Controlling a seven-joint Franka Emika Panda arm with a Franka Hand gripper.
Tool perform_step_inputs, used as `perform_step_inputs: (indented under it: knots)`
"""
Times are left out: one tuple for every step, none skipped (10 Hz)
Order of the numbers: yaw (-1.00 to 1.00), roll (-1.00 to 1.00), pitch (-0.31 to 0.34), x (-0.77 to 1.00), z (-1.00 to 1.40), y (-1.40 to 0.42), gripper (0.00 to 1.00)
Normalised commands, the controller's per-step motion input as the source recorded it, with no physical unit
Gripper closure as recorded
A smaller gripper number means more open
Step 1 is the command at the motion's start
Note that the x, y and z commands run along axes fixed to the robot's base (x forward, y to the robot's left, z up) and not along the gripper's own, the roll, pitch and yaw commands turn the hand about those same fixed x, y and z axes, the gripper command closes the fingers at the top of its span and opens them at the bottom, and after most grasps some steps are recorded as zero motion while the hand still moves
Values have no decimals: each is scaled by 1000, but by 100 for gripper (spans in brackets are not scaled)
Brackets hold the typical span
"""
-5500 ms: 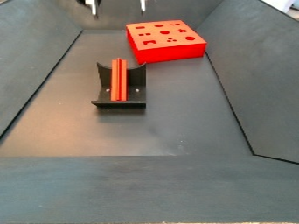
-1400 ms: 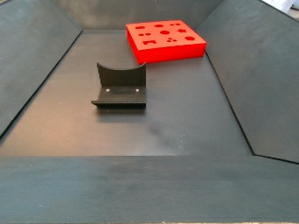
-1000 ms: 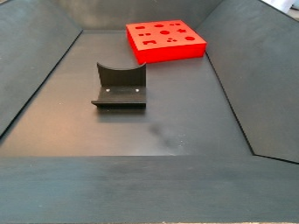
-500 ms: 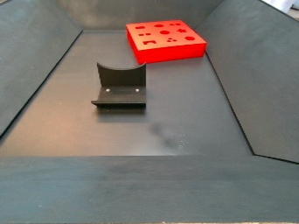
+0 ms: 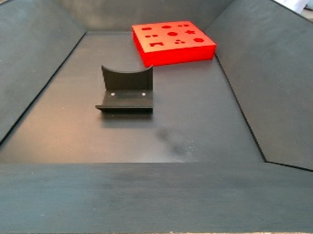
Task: Pick up the star object. Move up. Place the star object on the fixture. Regrasp the star object. Move to above the board. Insert the star object.
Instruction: Insert the star object.
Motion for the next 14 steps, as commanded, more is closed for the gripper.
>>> perform_step_inputs:
  knots:
    - [29, -70, -83, -31, -89, 0, 100]
    - [-20, -4, -211, -649, -369, -189, 100]
    - [-6, 0, -143, -489, -634, -249, 100]
    - [-111, 0, -144, -586, -766, -340, 100]
    - [-220, -40, -153, -500, -871, -300, 100]
    - [-483, -106, -127, -489, -863, -280, 100]
    - [-637, -139, -100, -346, -857, -163, 100]
    - [-726, -139, -96, -277, -834, -114, 100]
    - [-743, -150, -103, -243, -806, -126, 100]
    - [-711, -190, -96, -214, -703, -163, 100]
    - [-534, -311, -81, -200, -471, -214, 100]
    - [26, -59, -66, 97, -297, -283, 100]
    - [0, -26, -124, -126, -426, -289, 100]
    - [0, 0, -146, -140, -709, -363, 100]
